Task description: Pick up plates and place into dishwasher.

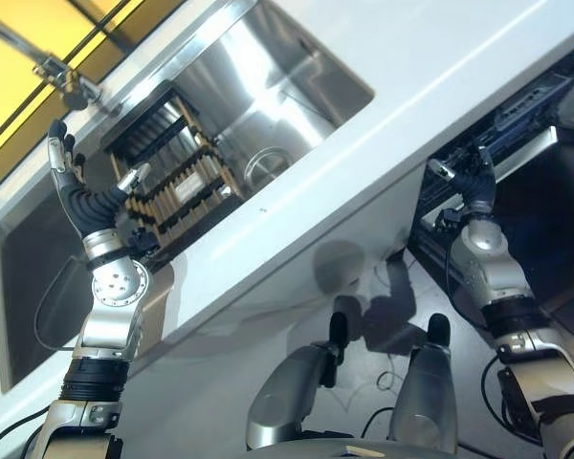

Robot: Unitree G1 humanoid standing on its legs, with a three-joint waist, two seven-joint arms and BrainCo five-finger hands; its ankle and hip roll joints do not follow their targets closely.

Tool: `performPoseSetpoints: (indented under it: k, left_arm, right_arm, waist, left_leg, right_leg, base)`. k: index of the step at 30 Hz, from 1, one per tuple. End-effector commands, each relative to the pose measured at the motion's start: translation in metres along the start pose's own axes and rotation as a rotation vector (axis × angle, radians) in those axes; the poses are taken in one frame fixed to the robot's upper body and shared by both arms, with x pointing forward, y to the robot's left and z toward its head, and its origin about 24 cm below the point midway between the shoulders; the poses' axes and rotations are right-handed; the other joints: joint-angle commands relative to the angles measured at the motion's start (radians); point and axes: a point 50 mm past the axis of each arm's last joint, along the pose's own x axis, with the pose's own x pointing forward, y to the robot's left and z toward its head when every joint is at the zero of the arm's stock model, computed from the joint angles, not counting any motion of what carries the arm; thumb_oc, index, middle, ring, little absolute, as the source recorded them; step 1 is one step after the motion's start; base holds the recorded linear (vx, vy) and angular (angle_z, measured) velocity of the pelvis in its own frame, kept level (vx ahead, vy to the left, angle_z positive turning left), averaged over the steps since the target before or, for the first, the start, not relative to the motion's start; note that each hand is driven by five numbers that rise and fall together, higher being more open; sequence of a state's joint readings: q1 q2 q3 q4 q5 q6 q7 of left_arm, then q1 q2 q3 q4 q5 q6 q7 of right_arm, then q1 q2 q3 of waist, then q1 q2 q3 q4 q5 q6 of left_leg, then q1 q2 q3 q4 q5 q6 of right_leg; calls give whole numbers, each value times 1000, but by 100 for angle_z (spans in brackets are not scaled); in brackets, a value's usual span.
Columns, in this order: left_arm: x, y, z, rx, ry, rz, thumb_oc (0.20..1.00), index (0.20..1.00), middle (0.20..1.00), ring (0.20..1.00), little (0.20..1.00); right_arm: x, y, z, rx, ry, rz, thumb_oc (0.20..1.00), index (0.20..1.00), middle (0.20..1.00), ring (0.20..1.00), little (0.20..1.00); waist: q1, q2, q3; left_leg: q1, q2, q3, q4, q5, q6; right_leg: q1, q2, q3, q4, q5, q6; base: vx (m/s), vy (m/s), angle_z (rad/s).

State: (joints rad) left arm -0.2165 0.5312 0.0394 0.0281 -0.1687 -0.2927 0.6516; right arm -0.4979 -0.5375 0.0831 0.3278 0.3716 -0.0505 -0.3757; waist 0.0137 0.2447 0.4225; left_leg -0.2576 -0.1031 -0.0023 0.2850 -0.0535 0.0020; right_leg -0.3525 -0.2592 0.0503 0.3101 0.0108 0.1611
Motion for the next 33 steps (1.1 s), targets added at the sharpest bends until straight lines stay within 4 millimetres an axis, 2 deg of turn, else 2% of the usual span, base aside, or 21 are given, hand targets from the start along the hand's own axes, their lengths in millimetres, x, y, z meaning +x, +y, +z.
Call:
performPoseSetpoints:
  k: [1,3,6,9,14,18,25,28,31,33]
  left_arm:
    - [1,19,5,69,-60,17,1000,1000,1000,1000,1000]
    - [-3,26,4,89,-56,34,1000,1000,1000,1000,1000]
    - [-3,32,6,109,-70,42,1000,1000,1000,1000,1000]
    - [-2,40,6,121,-77,45,1000,1000,1000,1000,1000]
    - [7,35,10,110,-108,47,1000,1000,1000,1000,1000]
    - [3,35,6,111,-90,51,1000,1000,1000,1000,1000]
    - [-10,42,-3,87,-43,82,1000,1000,1000,1000,1000]
    - [-14,39,-7,70,-26,83,1000,1000,1000,1000,1000]
    - [-17,28,-7,47,-21,75,1000,1000,1000,1000,1000]
    - [-17,24,-7,41,-25,70,1000,1000,1000,1000,1000]
  right_arm:
    - [-7,-18,16,-10,-115,-31,1000,1000,1000,1000,1000]
    - [-14,-26,9,-19,-98,-35,1000,1000,1000,1000,1000]
    - [-22,-37,0,-9,-83,-82,1000,1000,1000,1000,1000]
    - [-33,-43,-6,-2,-83,-120,1000,1000,1000,1000,1000]
    - [-33,-48,3,0,-125,-191,1000,1000,1000,1000,1000]
    - [-45,-70,-3,-6,-128,-342,1000,1000,1000,1000,1000]
    - [-68,-92,-14,4,-112,-584,1000,1000,1000,1000,1000]
    - [-77,-101,-29,-2,-50,-687,1000,1000,1000,1000,1000]
    - [-88,-108,-52,106,60,-767,1000,1000,1000,1000,1000]
    - [-93,-109,-59,70,67,-815,1000,1000,1000,1000,1000]
  waist:
    - [-24,-83,-72]
    - [-20,-90,-69]
    - [-18,-102,-61]
    - [-20,-139,-57]
    - [-60,-141,-35]
    - [-91,-132,-44]
    - [-141,-102,-54]
    - [-166,-84,-58]
    - [-192,-57,-49]
    - [-201,-42,-42]
  left_leg:
    - [-26,-34,8,31,-33,37]
    - [-14,-15,32,32,-36,37]
    - [-15,6,51,48,-43,44]
    - [-26,17,57,73,-46,28]
    - [-6,41,79,41,-37,18]
    - [11,49,101,40,-43,11]
    - [32,65,153,19,-40,1]
    - [51,64,173,-2,-37,-1]
    - [51,61,191,-6,-40,0]
    - [42,58,199,-3,-40,2]
  right_leg:
    - [-1,-9,7,-14,79,-73]
    - [0,-25,-22,10,76,-73]
    - [-8,-4,-30,83,40,-82]
    - [24,-18,-60,10,61,-72]
    - [11,8,-41,-20,81,-65]
    - [29,21,-23,-39,68,-59]
    - [28,19,-3,-71,70,-51]
    - [23,17,24,-80,75,-46]
    - [1,15,48,-76,75,-45]
    - [-18,15,58,-71,76,-45]
  base:
    - [20,11,-49]
    - [-6,-6,-65]
    - [-67,-133,-87]
    - [-63,-245,-48]
    - [-95,-115,-29]
    - [-13,-38,-21]
    - [-29,38,-29]
    - [19,114,-29]
    - [5,134,-25]
    - [-43,70,-19]
